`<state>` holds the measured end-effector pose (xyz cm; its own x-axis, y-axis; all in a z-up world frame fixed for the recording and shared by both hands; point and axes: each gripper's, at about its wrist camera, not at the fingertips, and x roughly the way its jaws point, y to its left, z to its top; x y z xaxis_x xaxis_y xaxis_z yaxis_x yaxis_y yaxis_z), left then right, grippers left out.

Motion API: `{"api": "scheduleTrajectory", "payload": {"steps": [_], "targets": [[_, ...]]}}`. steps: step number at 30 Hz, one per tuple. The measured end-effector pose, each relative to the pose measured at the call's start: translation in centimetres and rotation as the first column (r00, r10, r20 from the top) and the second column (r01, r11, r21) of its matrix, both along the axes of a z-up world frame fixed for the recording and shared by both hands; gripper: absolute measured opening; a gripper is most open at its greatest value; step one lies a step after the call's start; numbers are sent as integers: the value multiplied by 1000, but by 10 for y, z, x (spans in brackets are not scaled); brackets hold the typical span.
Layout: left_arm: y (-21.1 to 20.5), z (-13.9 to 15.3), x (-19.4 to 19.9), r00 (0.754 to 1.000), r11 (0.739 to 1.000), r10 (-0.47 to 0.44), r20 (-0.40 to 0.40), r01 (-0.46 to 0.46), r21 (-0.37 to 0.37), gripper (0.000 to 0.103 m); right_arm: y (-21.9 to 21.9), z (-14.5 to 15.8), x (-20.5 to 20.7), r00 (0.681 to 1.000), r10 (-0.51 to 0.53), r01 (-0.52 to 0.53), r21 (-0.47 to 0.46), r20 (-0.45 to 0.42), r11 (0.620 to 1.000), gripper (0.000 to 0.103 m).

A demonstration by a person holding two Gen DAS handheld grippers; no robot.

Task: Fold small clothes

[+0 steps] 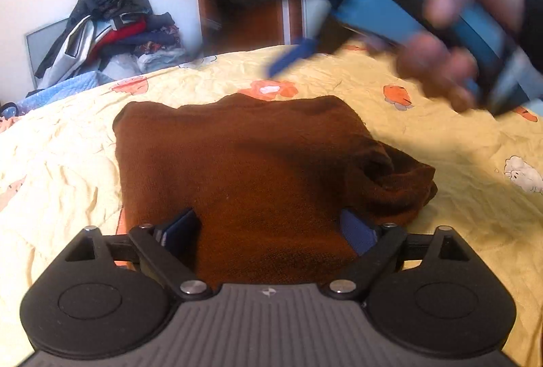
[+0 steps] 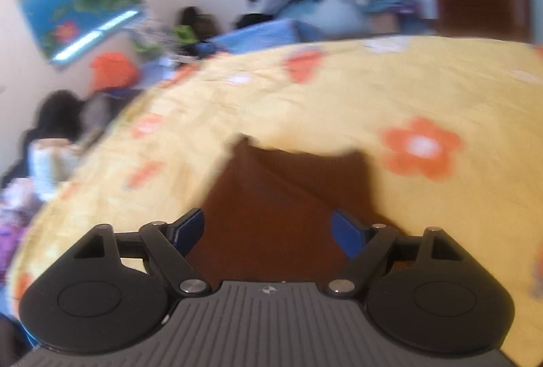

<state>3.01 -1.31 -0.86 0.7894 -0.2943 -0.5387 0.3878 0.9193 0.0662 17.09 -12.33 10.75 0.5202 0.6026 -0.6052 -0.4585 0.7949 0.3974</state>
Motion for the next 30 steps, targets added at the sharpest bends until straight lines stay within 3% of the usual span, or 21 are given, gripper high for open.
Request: {"api": "scheduleTrajectory", "payload": {"steps": [1, 3, 6, 7, 8, 11, 13, 16, 20, 23, 25, 26, 27, 28, 30], "targets": [[0, 0, 0, 1000, 1000, 0, 0, 0, 1, 94, 13, 0, 6, 999, 34, -33, 26, -18, 999, 93], [1, 1, -2, 1000, 1000, -1, -1, 1, -7, 94, 41, -9, 26, 994, 75, -72, 49, -78, 996, 94], [2, 2, -1, 1000, 1000, -2, -4, 2, -18, 94, 76, -50, 61, 966, 57, -53, 20, -252, 998, 94], [3, 2, 0, 1000, 1000, -1, -6, 1, -22, 94, 80, -62, 67, 972, 56, -54, 12, -227, 998, 99], [3, 3, 0, 1000, 1000, -2, -6, 2, -25, 94, 80, -63, 66, 988, 59, -58, 8, -146, 998, 99], [9, 7, -6, 1000, 999, 14, 22, -13, -33, 94, 83, -51, 63, 990, 22, -33, -75, -141, 997, 90], [25, 20, -22, 997, 993, 61, 48, -56, -108, 94, 69, -30, 41, 994, -16, 4, -109, -108, 994, 91], [63, 33, -37, 997, 952, 82, -14, -82, -294, 94, 19, 3, -13, 999, 31, -30, 7, -11, 1000, 100], [90, 25, -20, 970, 923, 169, -174, -218, -317, 94, -47, 8, -68, 998, -35, 39, 103, -46, 994, 98], [100, 15, 0, 931, 892, 150, -332, -273, -360, 94, -58, -13, -93, 996, -82, 82, -10, -42, 997, 96], [95, 12, 3, 938, 896, 147, -314, -261, -360, 94, -53, -43, -99, 995, -78, 67, -147, -69, 987, 87], [91, 12, 3, 941, 910, 152, -302, -253, -329, 94, -46, -58, -105, 999, -40, 37, -245, -11, 969, 82], [87, 14, 2, 939, 920, 154, -308, -250, -302, 94, -42, -63, -112, 998, -6, 25, -321, 58, 947, 91], [88, 16, 2, 935, 922, 150, -321, -250, -297, 94, -47, -65, -109, 999, -23, 35, -321, 39, 947, 90], [99, 19, -1, 924, 901, 131, -359, -262, -345, 94, -65, -59, -104, 996, -79, 70, -235, -30, 969, 86]]}}
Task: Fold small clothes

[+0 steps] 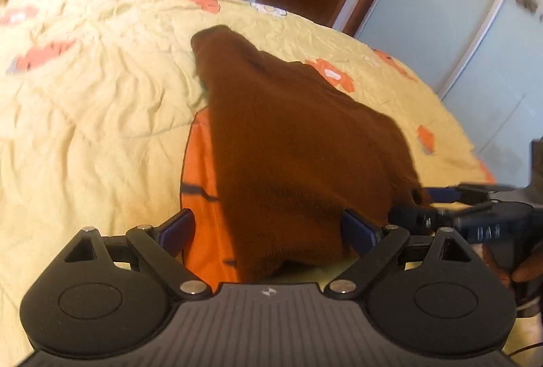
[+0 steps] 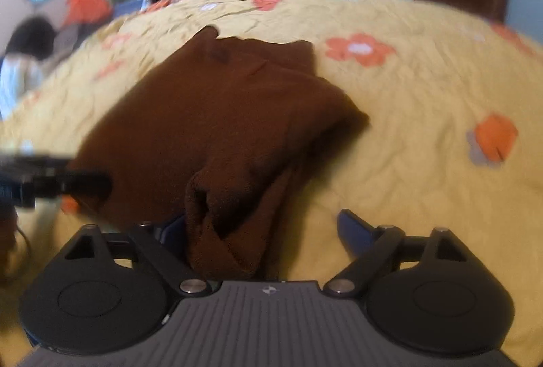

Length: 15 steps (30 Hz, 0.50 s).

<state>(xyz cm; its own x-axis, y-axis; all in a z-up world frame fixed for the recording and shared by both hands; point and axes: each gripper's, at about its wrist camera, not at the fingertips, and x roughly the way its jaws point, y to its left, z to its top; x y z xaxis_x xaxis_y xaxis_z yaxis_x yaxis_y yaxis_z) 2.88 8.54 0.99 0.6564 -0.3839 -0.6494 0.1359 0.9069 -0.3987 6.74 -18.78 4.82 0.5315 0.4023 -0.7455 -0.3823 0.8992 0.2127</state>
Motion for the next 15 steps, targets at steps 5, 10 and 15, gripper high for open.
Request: {"api": "scheduleTrajectory", "payload": {"steps": [5, 10, 15], "targets": [[19, -7, 10, 994, 971, 6, -114, -33, -235, 94, -13, -8, 13, 991, 1, 32, 240, -136, 970, 88], [9, -11, 25, 989, 955, -24, -143, -20, -295, 75, -4, -13, 29, 985, 0, 57, 331, -171, 942, 53], [17, -6, 21, 976, 965, -18, -215, -39, -259, 18, -11, -4, 20, 986, 31, 22, 306, -166, 952, 34]]}}
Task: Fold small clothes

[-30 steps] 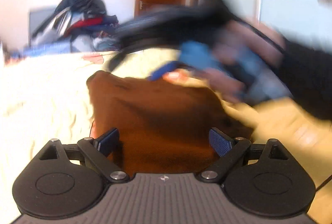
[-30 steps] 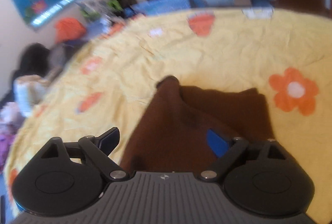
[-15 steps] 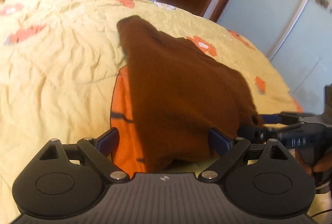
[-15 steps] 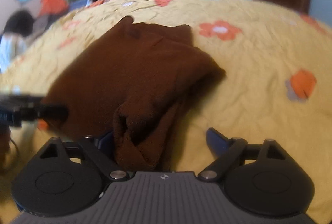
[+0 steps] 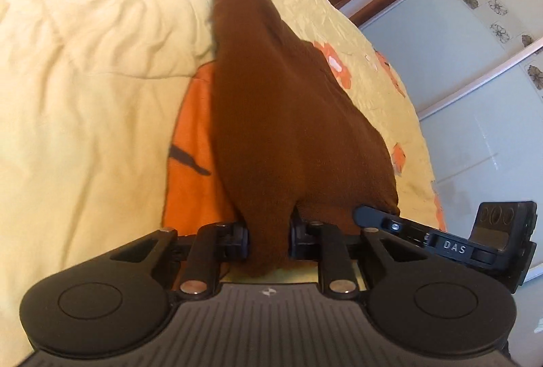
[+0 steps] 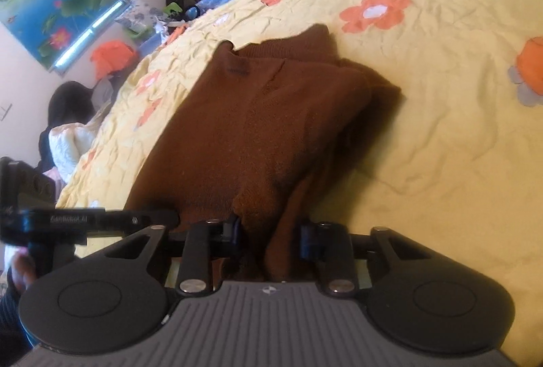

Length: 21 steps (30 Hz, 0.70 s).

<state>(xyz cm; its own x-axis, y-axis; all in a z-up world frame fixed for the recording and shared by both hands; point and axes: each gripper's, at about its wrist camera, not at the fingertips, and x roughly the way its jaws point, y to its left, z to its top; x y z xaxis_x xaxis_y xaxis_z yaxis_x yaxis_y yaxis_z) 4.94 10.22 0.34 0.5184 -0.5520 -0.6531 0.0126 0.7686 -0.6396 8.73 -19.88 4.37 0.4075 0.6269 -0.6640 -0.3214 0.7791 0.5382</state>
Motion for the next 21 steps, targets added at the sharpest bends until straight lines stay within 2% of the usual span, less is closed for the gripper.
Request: {"api": "scheduleTrajectory", "payload": {"steps": [3, 5, 7, 8, 9, 10, 11, 14, 16, 18, 20, 21], "targets": [[-4, 11, -24, 997, 996, -69, 46, 66, 55, 18, -8, 14, -28, 999, 29, -29, 24, 15, 999, 33], [-10, 2, -30, 994, 986, -102, 34, 97, 137, 21, -6, 4, -38, 999, 40, -40, -1, -7, 999, 33], [-10, 0, -34, 993, 985, -99, 72, 87, 151, 23, -9, -3, -44, 1000, 23, -23, 18, 19, 1000, 37], [-10, 4, -36, 993, 983, -92, 77, 78, 164, 27, -14, -1, -40, 1000, 7, -6, 42, -9, 999, 46], [-9, 13, -39, 991, 980, -89, 96, 70, 188, 31, -19, 3, -36, 999, -16, 17, 56, -29, 998, 60], [-10, 23, -45, 987, 973, -84, 138, 51, 227, 34, -24, 11, -34, 999, -49, 50, 61, -11, 997, 64], [-12, 34, -50, 978, 960, -81, 193, 25, 278, 41, -29, 22, -32, 996, -82, 80, 58, 39, 995, 66], [-34, 59, -57, 922, 907, -120, 368, -49, 417, 77, -30, 47, -12, 983, -127, 121, 45, 137, 992, 65], [-56, 61, -50, 900, 892, -188, 394, -11, 451, 78, -17, 53, 5, 981, -108, 101, 47, 164, 994, 65], [-82, 46, -34, 892, 862, -260, 371, 41, 505, 77, 7, 48, 22, 986, -45, 42, 25, 158, 999, 65], [-104, 21, -19, 904, 804, -308, 296, 81, 589, 77, 34, 28, 38, 992, 22, -8, -110, 127, 994, 65], [-108, 13, -19, 893, 787, -317, 319, 60, 615, 78, 41, 15, 44, 990, 48, -23, -183, 133, 983, 63]]}}
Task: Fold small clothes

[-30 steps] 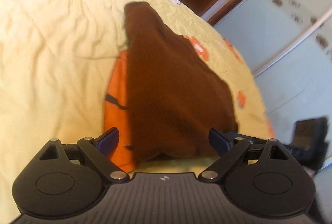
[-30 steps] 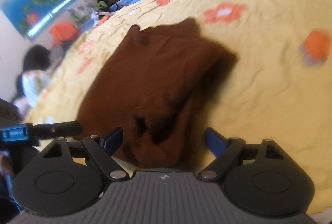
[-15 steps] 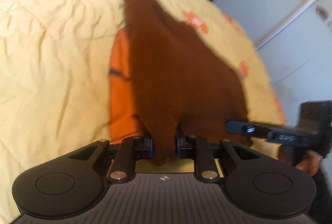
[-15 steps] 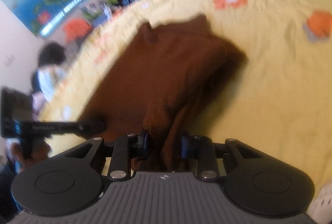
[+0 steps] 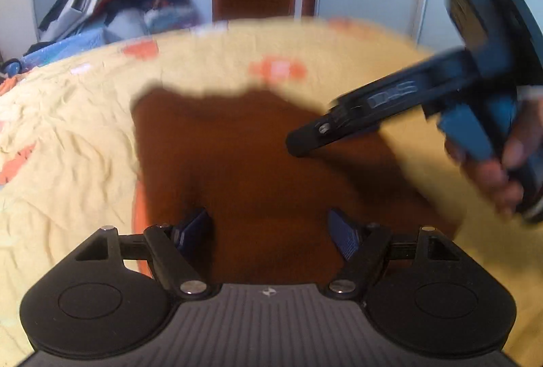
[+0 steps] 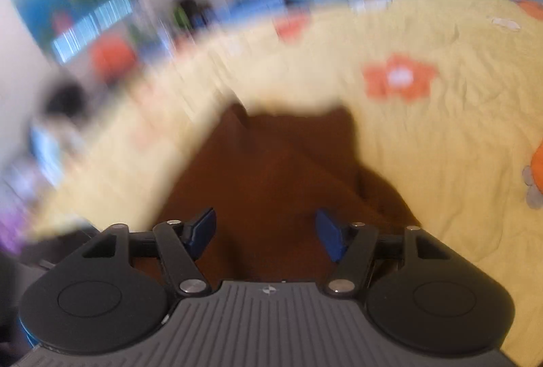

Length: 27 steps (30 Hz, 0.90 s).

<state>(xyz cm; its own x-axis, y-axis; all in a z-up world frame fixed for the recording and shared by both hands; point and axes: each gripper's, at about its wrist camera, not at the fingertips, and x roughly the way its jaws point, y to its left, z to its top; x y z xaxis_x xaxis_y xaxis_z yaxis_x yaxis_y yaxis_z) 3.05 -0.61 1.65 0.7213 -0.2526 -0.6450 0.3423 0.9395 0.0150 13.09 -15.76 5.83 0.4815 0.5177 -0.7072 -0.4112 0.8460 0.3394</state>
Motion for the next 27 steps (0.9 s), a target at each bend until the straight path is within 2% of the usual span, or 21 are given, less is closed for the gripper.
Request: {"api": "scheduleTrajectory", "payload": {"steps": [1, 4, 5, 7, 8, 10, 12, 14, 16, 17, 18, 20, 24, 27], "targets": [[0, -3, -3, 999, 1000, -12, 34, 12, 0, 78, -2, -5, -2, 996, 24, -23, -5, 84, 1000, 63], [7, -3, -4, 999, 999, -21, 29, 22, -26, 79, -12, 0, 10, 1000, -10, 10, 58, 4, 998, 61], [8, -3, -3, 999, 999, -26, 28, 27, -31, 79, -9, 6, 12, 1000, -11, 11, 32, 1, 999, 58], [6, -4, 0, 999, 999, -28, 30, 29, -31, 81, 2, 21, 14, 997, -53, 55, -39, 48, 998, 63], [6, -5, 2, 999, 999, -27, 29, 28, -31, 83, 7, 27, 17, 996, -56, 59, -43, 65, 997, 63], [3, -5, 5, 999, 999, -25, 24, 26, -30, 86, 24, 36, 26, 997, -3, 3, 3, 77, 1000, 63], [2, -6, 2, 999, 999, -24, 24, 25, -29, 87, 52, 37, 36, 996, 71, -72, 7, 62, 997, 66], [2, -5, 2, 1000, 999, -23, 21, 24, -31, 88, 84, 27, 50, 989, 148, -147, -23, 27, 989, 69], [2, -5, 2, 1000, 999, -22, 19, 23, -33, 88, 111, 3, 68, 984, 173, -176, -91, -38, 980, 69], [2, -6, 2, 1000, 999, -18, 17, 19, -34, 88, 118, -10, 74, 983, 179, -182, -119, -35, 976, 76], [2, -5, 2, 1000, 999, -18, 17, 18, -35, 88, 119, -14, 73, 979, 202, -198, -101, 40, 975, 90], [1, -5, 3, 1000, 999, -14, 13, 14, -38, 88, 121, -19, 78, 979, 201, -198, -69, 35, 978, 96], [2, -3, 0, 1000, 999, -16, 16, 17, -38, 88, 128, -11, 65, 979, 198, -186, -160, 58, 969, 91], [17, 10, -6, 999, 995, 25, 32, -22, -93, 88, 92, 14, 39, 988, 127, -119, -89, 91, 989, 92]]}}
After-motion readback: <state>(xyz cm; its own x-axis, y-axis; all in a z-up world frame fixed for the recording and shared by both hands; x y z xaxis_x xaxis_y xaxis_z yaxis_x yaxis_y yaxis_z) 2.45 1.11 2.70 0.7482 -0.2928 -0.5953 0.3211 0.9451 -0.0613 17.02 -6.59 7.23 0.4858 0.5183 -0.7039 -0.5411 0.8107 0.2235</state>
